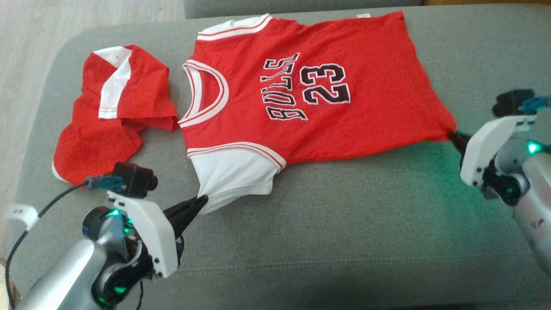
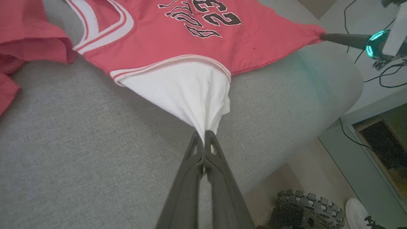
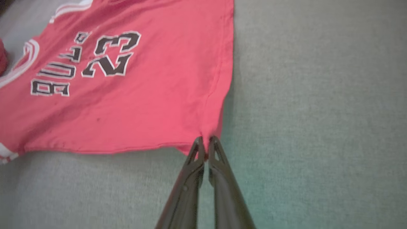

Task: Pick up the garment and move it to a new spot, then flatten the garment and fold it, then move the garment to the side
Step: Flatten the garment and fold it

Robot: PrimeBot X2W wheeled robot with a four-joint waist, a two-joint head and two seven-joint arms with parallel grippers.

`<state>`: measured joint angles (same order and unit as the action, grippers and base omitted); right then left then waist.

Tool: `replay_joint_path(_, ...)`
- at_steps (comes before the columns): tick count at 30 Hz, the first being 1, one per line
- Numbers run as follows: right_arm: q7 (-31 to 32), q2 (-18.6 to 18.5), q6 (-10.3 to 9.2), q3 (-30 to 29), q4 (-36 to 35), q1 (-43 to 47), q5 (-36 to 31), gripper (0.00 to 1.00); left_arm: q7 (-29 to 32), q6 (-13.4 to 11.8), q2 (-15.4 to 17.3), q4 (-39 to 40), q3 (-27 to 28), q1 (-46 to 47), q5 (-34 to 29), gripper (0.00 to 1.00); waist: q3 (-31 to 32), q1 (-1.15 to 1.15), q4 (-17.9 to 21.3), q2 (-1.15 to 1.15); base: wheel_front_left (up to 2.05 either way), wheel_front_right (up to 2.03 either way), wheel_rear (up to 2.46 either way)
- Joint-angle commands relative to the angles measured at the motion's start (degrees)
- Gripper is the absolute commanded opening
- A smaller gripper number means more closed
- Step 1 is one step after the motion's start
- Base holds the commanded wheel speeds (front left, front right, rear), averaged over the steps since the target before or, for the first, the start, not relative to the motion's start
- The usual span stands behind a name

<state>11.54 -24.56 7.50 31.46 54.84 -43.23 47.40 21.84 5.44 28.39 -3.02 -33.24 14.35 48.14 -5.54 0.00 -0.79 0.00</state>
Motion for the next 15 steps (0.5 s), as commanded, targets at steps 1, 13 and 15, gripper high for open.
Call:
replay_joint_path(1,1.51,-1.96,-0.01,1.54,-2.01,0.59,0.49,0.0,0.34,-0.62,2.71,2.97,3.17,1.68,0.53,0.0,0.34,0.0,0.29,0.0,0.0,0.0,0.0)
replay_joint_path(13,18.37,-7.33,-0.01,7.33,-4.67,3.65,6.37,0.0,1.48,-2.52,5.18,7.93,4.1,-2.55,2.35,0.0,1.86,0.0,2.46,0.0,0.0,0.0,0.0)
replay_joint_path(15,19.98,-7.86,-0.01,7.57,-5.97,4.18,7.67,0.0,1.89,-2.52,5.51,8.26,4.08,-3.05,2.81,0.0,2.03,0.0,2.7,0.0,0.0,0.0,0.0)
